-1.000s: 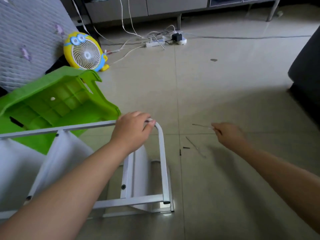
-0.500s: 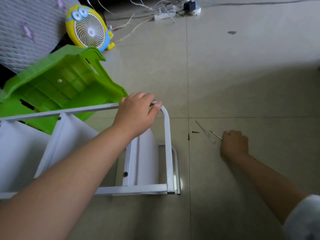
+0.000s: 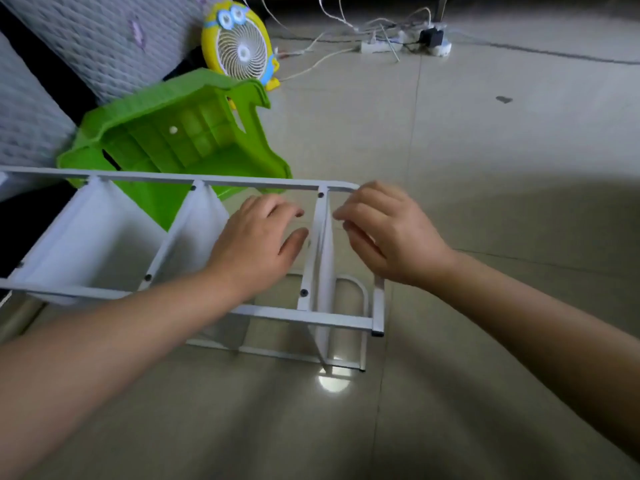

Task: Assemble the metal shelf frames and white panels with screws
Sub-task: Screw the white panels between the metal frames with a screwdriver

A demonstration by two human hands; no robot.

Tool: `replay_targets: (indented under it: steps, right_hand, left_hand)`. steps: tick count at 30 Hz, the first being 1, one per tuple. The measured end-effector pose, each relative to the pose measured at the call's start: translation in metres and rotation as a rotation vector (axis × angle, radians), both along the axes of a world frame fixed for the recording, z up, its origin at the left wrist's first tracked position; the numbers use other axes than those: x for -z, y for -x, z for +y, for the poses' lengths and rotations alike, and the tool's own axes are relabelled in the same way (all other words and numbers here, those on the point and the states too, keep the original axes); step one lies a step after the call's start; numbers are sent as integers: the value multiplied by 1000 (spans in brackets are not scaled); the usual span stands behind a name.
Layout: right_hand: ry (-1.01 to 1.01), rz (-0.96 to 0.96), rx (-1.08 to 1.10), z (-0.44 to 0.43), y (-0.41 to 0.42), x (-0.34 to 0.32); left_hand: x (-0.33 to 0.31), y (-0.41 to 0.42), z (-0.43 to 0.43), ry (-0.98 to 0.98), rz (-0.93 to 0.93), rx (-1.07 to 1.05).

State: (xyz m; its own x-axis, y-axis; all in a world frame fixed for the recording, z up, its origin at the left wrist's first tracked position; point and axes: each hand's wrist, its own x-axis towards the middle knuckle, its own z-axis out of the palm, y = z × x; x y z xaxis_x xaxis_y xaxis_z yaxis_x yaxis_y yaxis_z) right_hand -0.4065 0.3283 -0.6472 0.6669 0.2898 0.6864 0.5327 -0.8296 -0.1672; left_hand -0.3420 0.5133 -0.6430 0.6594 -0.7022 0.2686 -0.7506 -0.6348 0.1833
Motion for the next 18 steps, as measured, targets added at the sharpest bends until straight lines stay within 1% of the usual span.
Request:
replay_targets:
  steps: [1, 3, 4, 5, 7, 9, 11, 13, 15, 17, 18]
  right_hand:
    - [77, 164, -71, 12, 10, -10]
    - [298, 617, -43, 36, 28, -25]
    - [373, 732, -11, 45, 36, -23]
    - [416, 753, 10, 53, 43, -20]
    - [472, 721, -4, 69, 51, -13]
    - [455, 721, -9, 76, 53, -8]
    - [475, 784, -8, 74, 45, -15]
    - [473, 843, 0, 64, 32, -29]
    - [401, 855, -39, 51, 17, -42]
    - [341, 854, -70, 39, -1, -52]
    - [338, 846, -53, 33, -12, -56]
  left_hand:
    - [-1, 9, 17, -18, 39, 24]
    - [0, 27, 52, -91, 78, 92]
    - [2, 34, 68, -156, 49, 117]
    - [7, 38, 81, -221, 2, 140]
    - [14, 37, 97, -304, -80, 156]
    - [15, 31, 98, -306, -155, 183]
    - [7, 26, 90, -274, -164, 195]
    - [-2, 16, 81, -241, -171, 158]
    - [-15, 7, 67, -200, -202, 118]
    - [-31, -3, 49, -244, -198, 60]
    - [-37, -11, 41, -308, -190, 0]
